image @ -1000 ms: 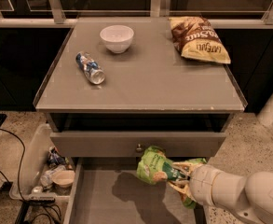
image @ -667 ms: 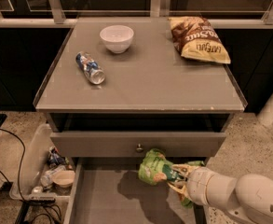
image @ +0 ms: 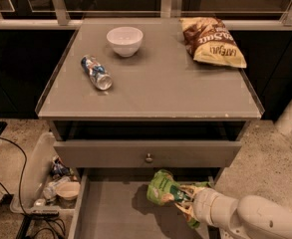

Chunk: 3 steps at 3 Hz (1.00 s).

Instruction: Place green rice chip bag into middle drawer

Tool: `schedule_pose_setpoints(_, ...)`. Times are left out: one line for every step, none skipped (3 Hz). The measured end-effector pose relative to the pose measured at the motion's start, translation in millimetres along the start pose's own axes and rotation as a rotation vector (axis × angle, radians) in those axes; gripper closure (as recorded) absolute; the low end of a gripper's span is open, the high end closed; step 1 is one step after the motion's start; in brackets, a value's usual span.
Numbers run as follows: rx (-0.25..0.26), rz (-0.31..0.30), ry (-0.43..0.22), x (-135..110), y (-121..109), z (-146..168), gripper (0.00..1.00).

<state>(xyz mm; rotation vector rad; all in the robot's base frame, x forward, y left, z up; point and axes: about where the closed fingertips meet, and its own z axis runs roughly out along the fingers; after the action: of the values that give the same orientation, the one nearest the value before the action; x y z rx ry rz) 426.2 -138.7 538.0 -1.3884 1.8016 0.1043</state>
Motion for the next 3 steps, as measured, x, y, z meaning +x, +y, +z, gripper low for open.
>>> schedule_pose_setpoints(-0.02, -0.001, -0.039, 15, 13, 28, 1.0)
schedule_pose_setpoints(-0.043, -0.024, -0.082, 28, 19, 59, 1.0)
schedule_pose_setpoints(-0.05, -0.039, -0.099, 44, 14, 84, 1.0)
